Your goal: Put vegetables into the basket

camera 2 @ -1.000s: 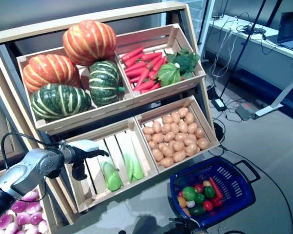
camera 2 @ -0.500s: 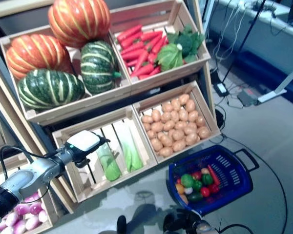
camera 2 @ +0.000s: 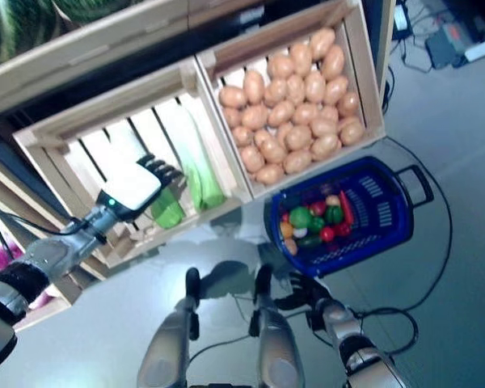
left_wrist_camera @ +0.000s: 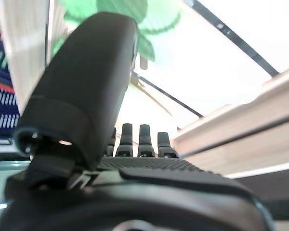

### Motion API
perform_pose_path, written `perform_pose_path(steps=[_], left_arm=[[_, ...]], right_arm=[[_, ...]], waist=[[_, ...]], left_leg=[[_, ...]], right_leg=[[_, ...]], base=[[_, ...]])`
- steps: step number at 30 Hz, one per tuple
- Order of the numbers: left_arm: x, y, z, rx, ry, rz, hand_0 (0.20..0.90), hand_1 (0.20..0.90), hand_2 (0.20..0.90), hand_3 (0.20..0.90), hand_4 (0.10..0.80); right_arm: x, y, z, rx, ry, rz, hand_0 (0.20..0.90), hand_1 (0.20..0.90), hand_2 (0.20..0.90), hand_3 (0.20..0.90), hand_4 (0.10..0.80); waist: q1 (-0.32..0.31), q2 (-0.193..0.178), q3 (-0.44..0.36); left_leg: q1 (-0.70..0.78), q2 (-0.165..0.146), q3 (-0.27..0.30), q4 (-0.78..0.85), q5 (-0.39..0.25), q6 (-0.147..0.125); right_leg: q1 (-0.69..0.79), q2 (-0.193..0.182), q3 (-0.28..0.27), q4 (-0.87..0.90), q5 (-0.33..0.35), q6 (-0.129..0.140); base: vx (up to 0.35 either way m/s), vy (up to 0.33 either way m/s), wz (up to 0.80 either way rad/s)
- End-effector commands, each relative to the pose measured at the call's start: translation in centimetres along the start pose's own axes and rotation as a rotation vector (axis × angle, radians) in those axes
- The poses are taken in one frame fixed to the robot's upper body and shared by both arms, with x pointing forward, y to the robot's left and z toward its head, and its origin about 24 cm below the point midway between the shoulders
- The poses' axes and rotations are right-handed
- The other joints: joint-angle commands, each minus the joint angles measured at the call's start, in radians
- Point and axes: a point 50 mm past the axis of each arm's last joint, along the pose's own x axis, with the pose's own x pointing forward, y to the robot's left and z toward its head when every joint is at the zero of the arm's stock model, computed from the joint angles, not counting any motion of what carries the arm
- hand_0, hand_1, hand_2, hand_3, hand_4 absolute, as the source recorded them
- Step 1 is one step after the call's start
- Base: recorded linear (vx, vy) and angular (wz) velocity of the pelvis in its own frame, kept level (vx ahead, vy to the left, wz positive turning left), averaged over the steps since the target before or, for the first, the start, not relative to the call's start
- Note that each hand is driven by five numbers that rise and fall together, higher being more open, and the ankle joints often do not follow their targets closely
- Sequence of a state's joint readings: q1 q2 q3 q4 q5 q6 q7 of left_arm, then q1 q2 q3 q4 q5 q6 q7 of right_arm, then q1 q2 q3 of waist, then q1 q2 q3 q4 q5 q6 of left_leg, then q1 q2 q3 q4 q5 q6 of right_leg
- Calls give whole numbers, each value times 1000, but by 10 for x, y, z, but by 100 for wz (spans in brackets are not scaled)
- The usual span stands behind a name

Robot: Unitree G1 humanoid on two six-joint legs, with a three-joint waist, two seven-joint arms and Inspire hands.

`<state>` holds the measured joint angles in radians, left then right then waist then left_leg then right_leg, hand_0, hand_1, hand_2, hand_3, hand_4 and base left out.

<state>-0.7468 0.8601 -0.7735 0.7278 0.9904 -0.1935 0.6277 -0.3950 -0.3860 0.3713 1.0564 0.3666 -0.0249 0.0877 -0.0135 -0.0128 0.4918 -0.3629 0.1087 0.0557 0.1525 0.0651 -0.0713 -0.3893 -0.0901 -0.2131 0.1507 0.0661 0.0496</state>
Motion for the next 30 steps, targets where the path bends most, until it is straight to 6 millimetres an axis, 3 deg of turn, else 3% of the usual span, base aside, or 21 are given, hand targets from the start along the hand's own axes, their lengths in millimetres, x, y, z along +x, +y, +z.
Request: perform_pose_path(steps=[1, 7, 17, 30], left_arm=[[17, 39, -26, 100, 32, 212, 900, 900, 900, 900, 800], [25, 59, -39, 230, 10, 274, 900, 900, 900, 900, 800], [37, 71, -47, 344, -47, 135, 900, 900, 900, 900, 800], [31, 75, -65, 441, -11, 23, 900, 900, 900, 900, 800]], right_arm=[[-6, -19, 11, 13, -63, -79, 900, 900, 900, 900, 800], [-6, -25, 29, 34, -121, -117, 900, 900, 900, 900, 800], [-9, -44, 64, 60, -228, -170, 900, 900, 900, 900, 800], [-18, -57, 67, 103, -289, -198, 900, 900, 900, 900, 800]], waist=[[-16, -12, 10], [-14, -19, 28], [-19, -24, 28], [-23, -34, 28]], left_leg=[[-150, -2, -10, 155, -15, -39], [-267, 1, -14, 224, -27, -32], [-394, 19, -14, 324, -59, -31], [-451, 34, -4, 363, -80, -36]], right_leg=[[-51, 27, 64, 208, -149, -2], [-170, 4, 55, 304, -173, -7], [-301, -46, 55, 415, -207, -4], [-356, -76, 45, 441, -208, 2]], base=[[-118, 2, -5], [-86, 20, -2], [-34, 29, 1], [1, 2, 1]])
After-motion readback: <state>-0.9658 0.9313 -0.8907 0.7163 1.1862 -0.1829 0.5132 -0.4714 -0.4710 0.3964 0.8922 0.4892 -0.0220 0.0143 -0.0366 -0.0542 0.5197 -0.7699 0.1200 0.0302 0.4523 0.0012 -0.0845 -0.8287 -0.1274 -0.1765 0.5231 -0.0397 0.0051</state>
